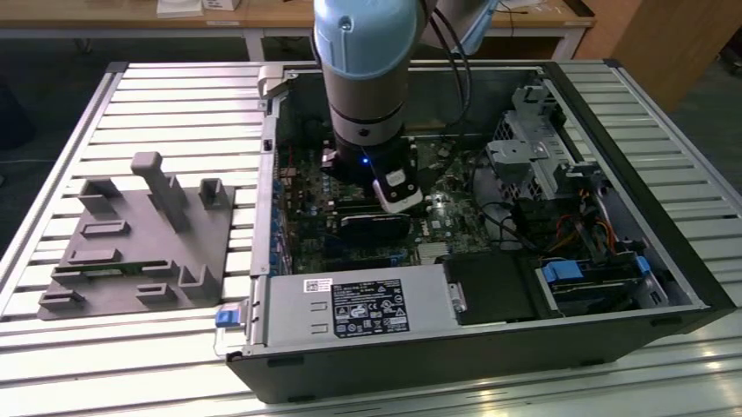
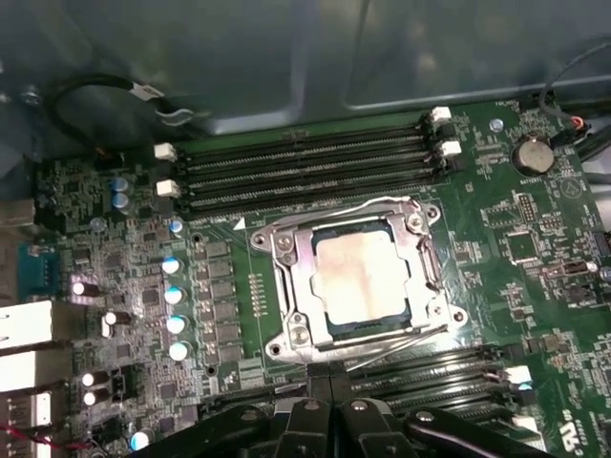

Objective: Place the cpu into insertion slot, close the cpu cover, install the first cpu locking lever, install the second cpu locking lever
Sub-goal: 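Install the second cpu locking lever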

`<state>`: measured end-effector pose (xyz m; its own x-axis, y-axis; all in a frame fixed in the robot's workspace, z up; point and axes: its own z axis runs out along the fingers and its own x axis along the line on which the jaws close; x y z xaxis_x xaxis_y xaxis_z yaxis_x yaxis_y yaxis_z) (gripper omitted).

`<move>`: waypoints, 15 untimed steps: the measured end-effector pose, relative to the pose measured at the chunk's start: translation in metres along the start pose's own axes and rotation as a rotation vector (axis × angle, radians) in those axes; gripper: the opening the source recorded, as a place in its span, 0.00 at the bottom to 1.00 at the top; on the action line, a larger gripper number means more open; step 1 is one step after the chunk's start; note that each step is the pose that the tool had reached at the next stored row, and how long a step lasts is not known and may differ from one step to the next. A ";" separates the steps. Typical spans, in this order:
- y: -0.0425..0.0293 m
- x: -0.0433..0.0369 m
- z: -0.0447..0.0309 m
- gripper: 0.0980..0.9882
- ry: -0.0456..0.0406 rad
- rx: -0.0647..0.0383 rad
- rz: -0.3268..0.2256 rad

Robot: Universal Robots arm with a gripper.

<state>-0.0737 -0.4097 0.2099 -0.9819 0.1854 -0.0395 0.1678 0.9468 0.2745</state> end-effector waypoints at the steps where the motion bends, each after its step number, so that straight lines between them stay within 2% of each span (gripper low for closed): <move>1: -0.0007 0.0008 0.0002 0.01 0.0017 -0.009 0.001; 3: -0.0022 0.0024 0.0009 0.01 0.0046 -0.026 0.002; 5: -0.0041 0.0038 0.0021 0.01 0.0066 -0.037 0.003; 15: -0.0118 0.0112 0.0094 0.01 0.0148 -0.085 0.007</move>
<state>-0.0858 -0.4163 0.1972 -0.9820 0.1875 -0.0233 0.1672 0.9198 0.3551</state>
